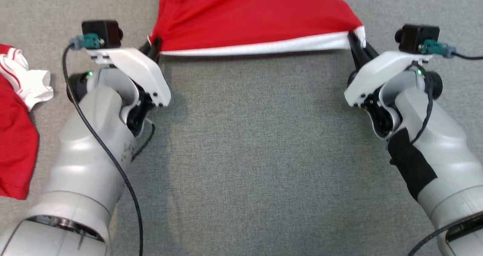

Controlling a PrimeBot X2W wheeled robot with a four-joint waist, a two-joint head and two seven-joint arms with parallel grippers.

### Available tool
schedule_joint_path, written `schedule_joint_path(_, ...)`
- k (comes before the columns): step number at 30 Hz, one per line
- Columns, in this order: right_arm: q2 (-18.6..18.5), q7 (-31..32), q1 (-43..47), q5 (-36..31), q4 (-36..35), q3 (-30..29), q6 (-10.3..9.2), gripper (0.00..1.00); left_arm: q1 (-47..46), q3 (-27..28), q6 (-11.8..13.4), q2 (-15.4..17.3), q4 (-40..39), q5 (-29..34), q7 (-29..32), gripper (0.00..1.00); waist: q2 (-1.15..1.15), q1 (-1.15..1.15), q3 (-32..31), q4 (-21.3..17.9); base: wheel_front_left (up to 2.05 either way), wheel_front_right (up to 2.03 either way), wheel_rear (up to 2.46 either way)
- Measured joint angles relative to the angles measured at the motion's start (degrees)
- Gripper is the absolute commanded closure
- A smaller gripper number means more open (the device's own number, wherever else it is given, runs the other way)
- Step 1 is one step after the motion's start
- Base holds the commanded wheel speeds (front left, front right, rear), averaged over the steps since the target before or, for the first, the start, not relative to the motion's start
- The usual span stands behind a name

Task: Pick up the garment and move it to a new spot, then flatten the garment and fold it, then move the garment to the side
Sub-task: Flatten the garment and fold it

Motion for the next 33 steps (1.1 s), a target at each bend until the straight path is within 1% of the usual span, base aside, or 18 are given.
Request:
schedule_joint_path(6, -2.2, 1.8, 5.6, 2.6, -0.9, 1.9, 0.08, 1.0, 4.6, -1.0, -0.5, -1.0, 0.8, -0.8, -1.4, 1.0, 0.0, 0.0, -4.5, 0.2, 0.0, 0.0, 0.0)
schedule_joint_path(9, -3.8, 2.3, 10.3, 6.1, -3.2, 2.0, 0.16, 1.0, 8.3, -0.9, -0.7, -1.5, 1.1, -2.8, -2.3, 1.0, 0.0, 0.0, -7.6, 0.3, 0.0, 0.0, 0.0)
schedule_joint_path(11, -4.7, 2.4, 12.8, 7.0, -4.9, 2.7, 0.16, 1.0, 10.2, -1.3, -0.8, -1.6, 1.1, -3.3, -2.7, 1.0, 0.0, 0.0, -9.2, 0.4, 0.0, 0.0, 0.0)
schedule_joint_path(14, -5.6, 2.7, 15.4, 8.1, -6.5, 3.6, 0.18, 1.0, 12.5, -2.2, -0.8, -1.6, 0.2, -4.2, -3.0, 1.0, 0.0, 0.0, -10.7, 0.5, 0.0, 0.0, 0.0)
schedule_joint_path(16, -7.2, 2.7, 19.2, 9.8, -9.0, 4.6, 0.19, 1.0, 16.6, -3.3, -1.1, -1.7, -1.7, -6.2, -4.0, 1.0, 0.0, 0.0, -13.2, 0.6, 0.0, 0.0, 0.0)
schedule_joint_path(18, -7.7, 2.7, 20.6, 10.3, -9.7, 5.0, 0.19, 1.0, 18.1, -3.6, -1.1, -1.7, -2.3, -7.2, -4.2, 1.0, 0.0, 0.0, -14.1, 0.6, 0.0, 0.0, 0.0)
schedule_joint_path(23, -10.3, 2.7, 26.1, 12.4, -13.7, 6.9, 0.19, 1.0, 24.4, -6.8, -1.1, -1.7, -4.7, -8.4, -5.7, 1.0, 0.0, 0.0, -18.4, 1.1, 0.0, 0.0, 0.0)
schedule_joint_path(28, -12.9, 2.9, 30.8, 14.9, -18.2, 7.4, 0.19, 1.0, 29.2, -9.0, -0.2, -1.7, -6.9, -9.3, -7.0, 1.0, 0.0, 0.0, -21.8, 1.9, 0.0, 0.0, 0.0)
schedule_joint_path(33, -15.6, 5.9, 37.1, 19.7, -24.3, 7.5, 0.18, 1.0, 34.0, -10.8, 1.0, -1.5, -9.1, -9.9, -8.3, 1.0, 0.0, 0.0, -24.4, 3.0, 0.0, 0.0, 0.0)
